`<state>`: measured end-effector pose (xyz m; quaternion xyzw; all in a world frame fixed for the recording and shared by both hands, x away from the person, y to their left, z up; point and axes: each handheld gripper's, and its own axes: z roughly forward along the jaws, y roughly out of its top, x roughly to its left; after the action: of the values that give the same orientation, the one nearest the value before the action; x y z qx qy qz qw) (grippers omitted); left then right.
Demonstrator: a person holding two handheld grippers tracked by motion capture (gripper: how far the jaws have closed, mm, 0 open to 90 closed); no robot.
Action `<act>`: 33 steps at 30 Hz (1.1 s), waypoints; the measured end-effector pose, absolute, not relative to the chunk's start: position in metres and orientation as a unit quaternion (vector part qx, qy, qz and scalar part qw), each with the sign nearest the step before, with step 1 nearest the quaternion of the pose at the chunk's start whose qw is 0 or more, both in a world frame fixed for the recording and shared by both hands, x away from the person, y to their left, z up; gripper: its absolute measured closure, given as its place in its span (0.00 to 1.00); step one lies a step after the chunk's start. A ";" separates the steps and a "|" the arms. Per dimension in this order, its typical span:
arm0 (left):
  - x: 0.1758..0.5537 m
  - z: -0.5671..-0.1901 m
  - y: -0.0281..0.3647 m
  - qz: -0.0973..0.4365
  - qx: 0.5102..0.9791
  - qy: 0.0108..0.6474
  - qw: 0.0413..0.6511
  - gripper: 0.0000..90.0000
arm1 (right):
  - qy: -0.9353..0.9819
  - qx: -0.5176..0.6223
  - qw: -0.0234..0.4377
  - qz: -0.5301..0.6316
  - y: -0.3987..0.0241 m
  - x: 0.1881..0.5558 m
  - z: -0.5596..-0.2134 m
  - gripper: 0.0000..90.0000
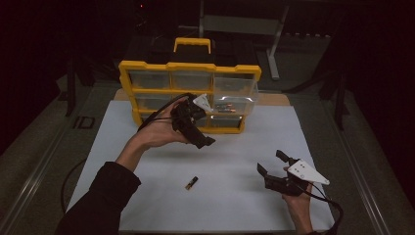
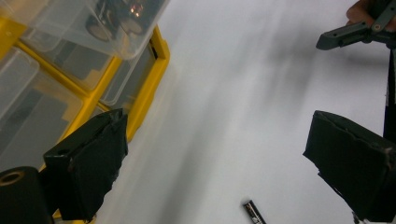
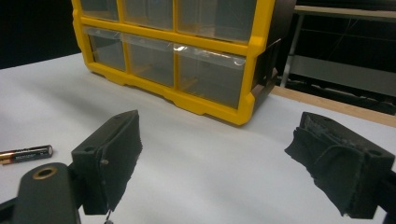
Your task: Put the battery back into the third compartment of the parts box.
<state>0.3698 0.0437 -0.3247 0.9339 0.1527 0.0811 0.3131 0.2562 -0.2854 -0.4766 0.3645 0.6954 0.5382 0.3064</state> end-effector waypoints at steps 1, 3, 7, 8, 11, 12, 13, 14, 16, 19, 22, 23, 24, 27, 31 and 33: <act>0.370 -0.326 0.044 0.080 0.934 0.153 0.314 0.07 | 0.695 0.364 0.307 0.538 -0.285 0.256 -0.477 0.16; 0.370 -0.328 0.045 0.080 0.933 0.155 0.314 0.07 | 0.695 0.365 0.307 0.538 -0.285 0.256 -0.477 0.16; 0.368 -0.332 0.046 0.080 0.934 0.155 0.312 0.07 | 0.695 0.365 0.306 0.538 -0.285 0.256 -0.477 0.16; 0.368 -0.333 0.046 0.078 0.934 0.155 0.313 0.07 | 0.695 0.365 0.306 0.538 -0.285 0.256 -0.477 0.16; 0.366 -0.337 0.047 0.077 0.935 0.154 0.309 0.07 | 0.695 0.365 0.307 0.538 -0.285 0.256 -0.477 0.16; 0.367 -0.338 0.047 0.075 0.936 0.155 0.308 0.07 | 0.695 0.365 0.306 0.538 -0.285 0.256 -0.477 0.16; 0.367 -0.340 0.048 0.074 0.935 0.157 0.308 0.07 | 0.696 0.364 0.306 0.538 -0.285 0.256 -0.477 0.16; 0.367 -0.342 0.049 0.073 0.935 0.158 0.308 0.07 | 0.696 0.364 0.307 0.538 -0.285 0.256 -0.477 0.16; 0.367 -0.344 0.050 0.071 0.936 0.159 0.305 0.07 | 0.695 0.365 0.306 0.538 -0.285 0.256 -0.477 0.16; 0.366 -0.348 0.051 0.070 0.936 0.161 0.304 0.07 | 0.695 0.365 0.306 0.538 -0.285 0.256 -0.477 0.16; 0.365 -0.351 0.053 0.069 0.937 0.164 0.302 0.07 | 0.695 0.365 0.306 0.538 -0.285 0.256 -0.477 0.16; 0.365 -0.352 0.053 0.068 0.937 0.164 0.301 0.07 | 0.695 0.365 0.306 0.538 -0.285 0.256 -0.477 0.16; 0.365 -0.354 0.053 0.066 0.938 0.163 0.300 0.07 | 0.695 0.365 0.306 0.538 -0.285 0.256 -0.477 0.16; 0.363 -0.357 0.054 0.066 0.939 0.163 0.295 0.07 | 0.695 0.365 0.306 0.538 -0.285 0.256 -0.477 0.16; 0.361 -0.360 0.053 0.065 0.939 0.163 0.295 0.07 | 0.695 0.365 0.306 0.538 -0.285 0.256 -0.477 0.16; 0.360 -0.363 0.052 0.065 0.940 0.162 0.293 0.07 | 0.695 0.365 0.306 0.538 -0.285 0.256 -0.477 0.16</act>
<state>0.3601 0.0524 -0.3631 0.9400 0.1621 0.0650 0.2931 0.2561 -0.2853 -0.4767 0.3650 0.6951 0.5382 0.3065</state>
